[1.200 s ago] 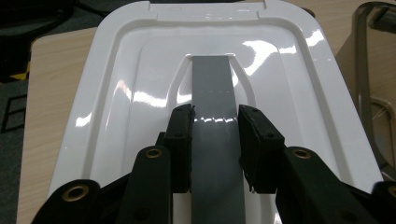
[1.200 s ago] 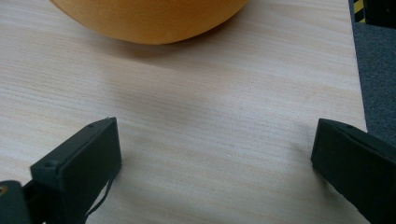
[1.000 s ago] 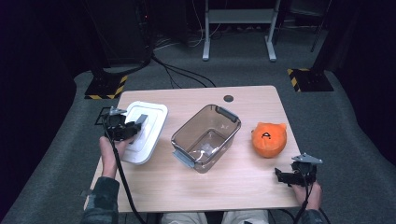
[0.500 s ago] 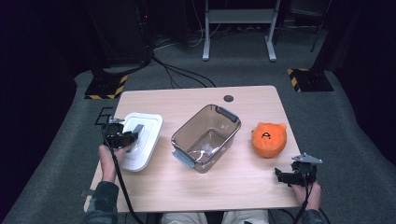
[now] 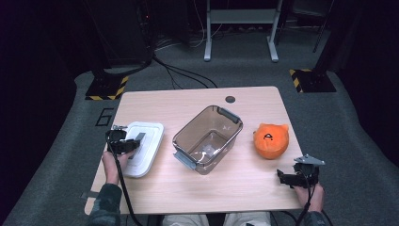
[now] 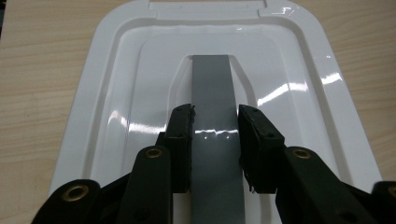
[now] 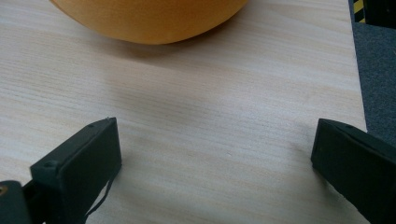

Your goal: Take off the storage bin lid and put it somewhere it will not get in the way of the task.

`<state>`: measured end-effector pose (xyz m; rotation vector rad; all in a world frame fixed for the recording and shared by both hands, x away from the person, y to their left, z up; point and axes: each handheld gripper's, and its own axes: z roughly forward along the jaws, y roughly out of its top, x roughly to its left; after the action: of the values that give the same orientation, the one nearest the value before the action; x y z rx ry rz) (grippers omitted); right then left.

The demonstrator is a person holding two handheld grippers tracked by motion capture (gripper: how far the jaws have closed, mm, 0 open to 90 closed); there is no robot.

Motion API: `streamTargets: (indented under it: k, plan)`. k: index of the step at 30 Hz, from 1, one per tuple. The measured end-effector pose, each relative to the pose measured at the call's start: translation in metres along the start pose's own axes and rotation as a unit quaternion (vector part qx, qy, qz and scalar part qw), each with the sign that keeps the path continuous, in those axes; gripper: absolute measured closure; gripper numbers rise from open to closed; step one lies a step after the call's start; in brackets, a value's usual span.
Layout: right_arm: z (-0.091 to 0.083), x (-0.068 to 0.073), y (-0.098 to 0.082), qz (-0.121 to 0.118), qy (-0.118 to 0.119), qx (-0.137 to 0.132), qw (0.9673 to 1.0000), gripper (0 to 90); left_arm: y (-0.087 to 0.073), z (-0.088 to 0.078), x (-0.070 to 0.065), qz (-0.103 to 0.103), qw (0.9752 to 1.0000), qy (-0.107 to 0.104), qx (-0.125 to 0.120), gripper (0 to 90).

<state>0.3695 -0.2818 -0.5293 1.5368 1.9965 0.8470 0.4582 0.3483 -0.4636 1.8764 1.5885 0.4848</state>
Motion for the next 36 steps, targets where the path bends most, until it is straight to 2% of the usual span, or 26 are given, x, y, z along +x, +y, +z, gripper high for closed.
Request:
streamTargets:
  k: [17, 21, 23, 29, 33, 34, 36]
  plan:
    - [0.000, 0.000, 0.000, 0.000, 0.000, 0.000, 1.0000, 0.9, -0.008, 0.023, -0.002, 0.000, 0.9995, 0.022, 0.021, 66.4]
    - [0.000, 0.000, 0.000, 0.002, 0.000, 0.001, 1.0000, 0.9, -0.010, 0.028, -0.003, 0.004, 0.9994, 0.028, 0.021, 66.4]
    - [0.000, 0.000, 0.000, 0.001, 0.000, 0.000, 1.0000, 1.0, -0.012, 0.033, -0.005, 0.009, 0.9989, 0.035, 0.030, 66.4]
    - [0.000, 0.000, 0.000, 0.001, 0.001, 0.000, 1.0000, 1.0, -0.013, 0.034, -0.007, 0.020, 0.9985, 0.042, 0.028, 66.4]
    - [0.000, 0.000, 0.000, 0.001, 0.000, 0.000, 1.0000, 1.0, -0.013, 0.034, -0.006, 0.015, 0.9988, 0.037, 0.028, 65.7]
    - [0.000, 0.000, 0.000, 0.001, 0.001, 0.000, 1.0000, 1.0, -0.013, 0.035, -0.005, 0.006, 0.9989, 0.039, 0.027, 62.3]
    - [0.000, 0.000, 0.000, 0.002, 0.001, 0.000, 1.0000, 1.0, -0.013, 0.034, -0.004, 0.002, 0.9986, 0.044, 0.030, 49.0]
